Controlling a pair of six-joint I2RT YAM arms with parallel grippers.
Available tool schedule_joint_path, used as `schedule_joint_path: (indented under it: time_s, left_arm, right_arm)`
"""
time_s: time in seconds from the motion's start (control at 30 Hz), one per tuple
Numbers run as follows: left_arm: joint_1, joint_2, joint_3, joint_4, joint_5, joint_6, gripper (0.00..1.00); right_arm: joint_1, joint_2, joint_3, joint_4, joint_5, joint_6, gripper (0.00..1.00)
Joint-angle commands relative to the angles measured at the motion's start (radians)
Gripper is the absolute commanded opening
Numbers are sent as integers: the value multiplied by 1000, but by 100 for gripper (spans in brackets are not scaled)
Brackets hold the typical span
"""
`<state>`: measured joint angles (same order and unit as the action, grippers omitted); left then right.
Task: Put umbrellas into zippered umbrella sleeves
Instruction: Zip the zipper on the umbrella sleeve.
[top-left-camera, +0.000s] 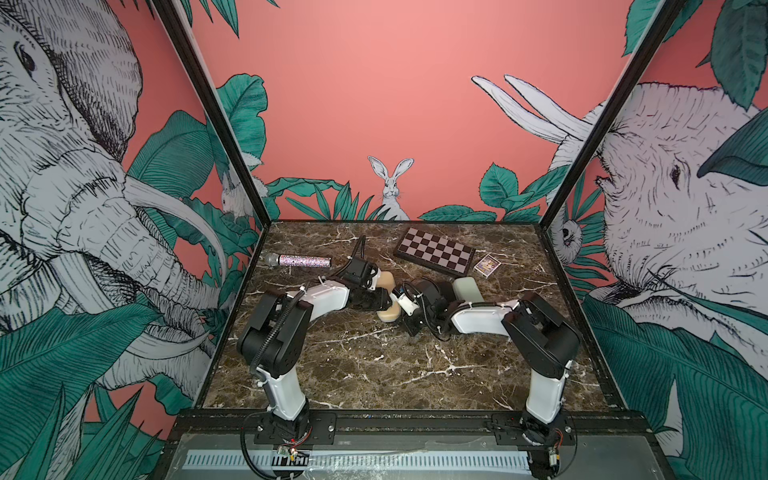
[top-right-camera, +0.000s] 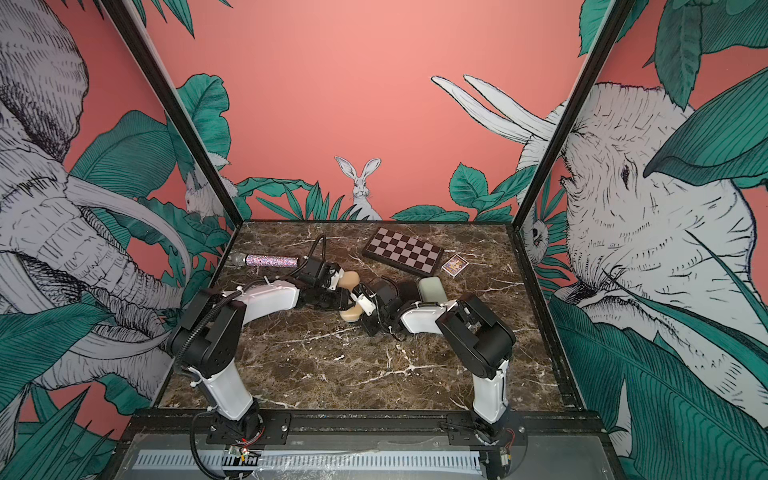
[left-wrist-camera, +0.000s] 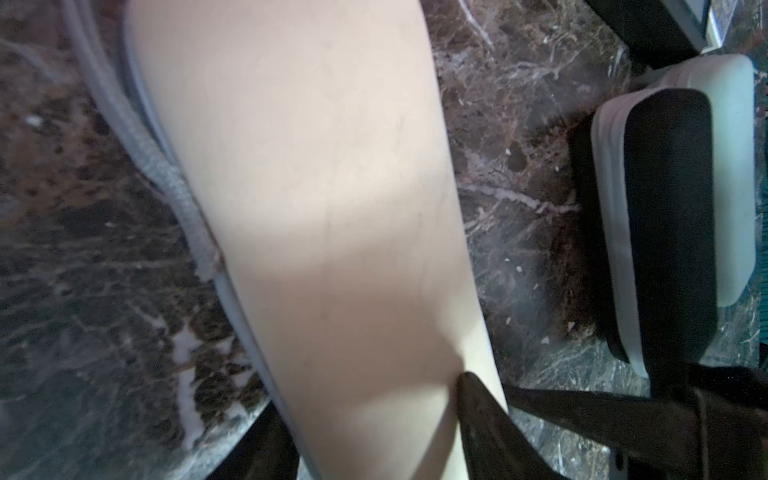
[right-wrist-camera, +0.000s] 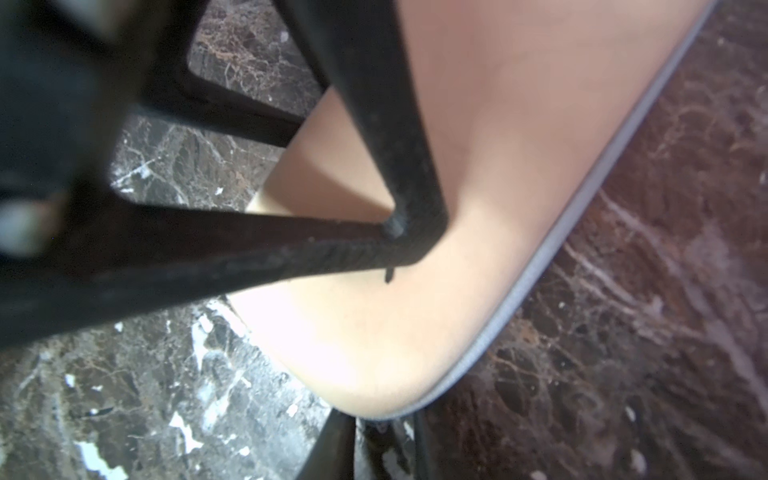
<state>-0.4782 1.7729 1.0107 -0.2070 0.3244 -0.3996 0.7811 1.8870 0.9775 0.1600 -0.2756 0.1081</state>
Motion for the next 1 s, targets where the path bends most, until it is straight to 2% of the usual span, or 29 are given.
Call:
schedule_joint_path:
  time_s: [0.0,0.13,0.3,0.47,0.7,0.77,0.87,0.97]
  left_arm:
    - [-10,59,-54,-117,-30,22,57]
    - [-10,62,-50,-123,-26,28,56]
    - [-10,68,-53,-133,-22,36,51]
    - [-10,78,-55,-132,-11,41,47]
    - [-10,99,-61,-132,-4,42,45]
    - [-10,102,-55,-139,-13,47,45]
    - [-5,102,-37,-157,-29,61,45]
    - [2,82,-4,-182,-27,84,50]
  right_arm:
    - [-1,28,22,64,2,4,16]
    - [-24,16,9,51,48,-8,0]
    - [-83,16,53,-27,149,-31,0]
    - [-96,41,121,-86,204,-22,0]
    - [-100,80,214,-220,438,-2,0]
    - [-97,64,206,-234,465,5,0]
    - [-90,38,187,-258,448,7,0]
    - [-62,18,156,-238,340,7,0]
